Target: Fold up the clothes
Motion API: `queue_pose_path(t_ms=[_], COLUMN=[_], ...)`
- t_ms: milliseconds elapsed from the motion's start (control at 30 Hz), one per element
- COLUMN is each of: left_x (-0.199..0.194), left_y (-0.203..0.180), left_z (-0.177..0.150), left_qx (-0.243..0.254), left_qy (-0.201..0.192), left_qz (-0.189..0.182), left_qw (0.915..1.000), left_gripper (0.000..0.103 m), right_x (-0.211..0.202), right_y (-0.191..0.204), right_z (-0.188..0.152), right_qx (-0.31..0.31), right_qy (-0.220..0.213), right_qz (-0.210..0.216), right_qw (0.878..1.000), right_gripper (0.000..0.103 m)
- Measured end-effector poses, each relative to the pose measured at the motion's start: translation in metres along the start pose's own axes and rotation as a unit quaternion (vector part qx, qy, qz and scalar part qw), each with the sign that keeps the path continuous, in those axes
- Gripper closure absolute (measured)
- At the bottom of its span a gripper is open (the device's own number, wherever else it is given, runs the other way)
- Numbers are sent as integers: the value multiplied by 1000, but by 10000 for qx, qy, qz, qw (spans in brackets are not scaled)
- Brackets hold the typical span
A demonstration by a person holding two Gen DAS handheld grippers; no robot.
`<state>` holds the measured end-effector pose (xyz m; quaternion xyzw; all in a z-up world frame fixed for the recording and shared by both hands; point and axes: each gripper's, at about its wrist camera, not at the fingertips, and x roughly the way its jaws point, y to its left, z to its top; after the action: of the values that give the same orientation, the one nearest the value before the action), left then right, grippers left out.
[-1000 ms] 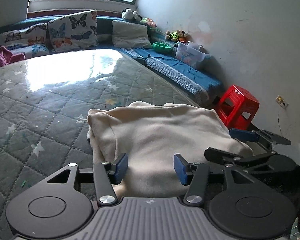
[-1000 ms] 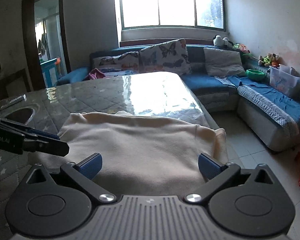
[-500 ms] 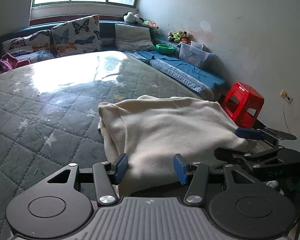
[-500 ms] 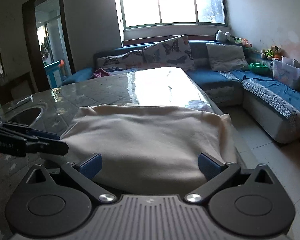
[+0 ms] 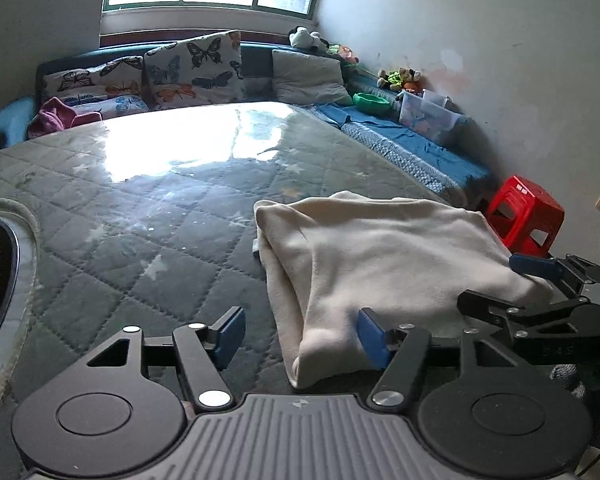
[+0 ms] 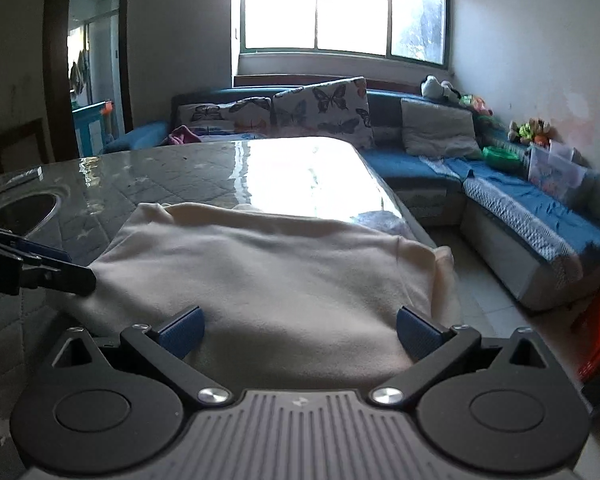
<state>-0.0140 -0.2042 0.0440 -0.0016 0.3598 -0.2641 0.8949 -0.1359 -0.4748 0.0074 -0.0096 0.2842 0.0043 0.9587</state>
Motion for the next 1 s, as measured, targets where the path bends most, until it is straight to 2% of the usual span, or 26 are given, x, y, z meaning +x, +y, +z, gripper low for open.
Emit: queue_pose_path(t_ms=[100, 300, 700, 1000], left_x=[0, -3, -22, -29], left_y=[3, 7, 11, 7], left_z=[-2, -9, -15, -17], left_qx=[-78, -62, 52, 77], left_qy=[-13, 38, -139, -119], left_qz=[14, 36, 232, 307], left_qw=[10000, 10000, 9996, 9994], left_gripper=[37, 37, 3, 0], right_x=[-3, 0, -10, -17], right_y=[1, 9, 27, 35], right_z=[2, -1, 8, 7], right_qx=[41, -158, -161, 2], right_qy=[-61, 95, -72, -50], right_qz=[5, -80, 83, 184], right_qw=[10000, 9998, 9998, 9998], right_gripper=[0, 0, 0, 0])
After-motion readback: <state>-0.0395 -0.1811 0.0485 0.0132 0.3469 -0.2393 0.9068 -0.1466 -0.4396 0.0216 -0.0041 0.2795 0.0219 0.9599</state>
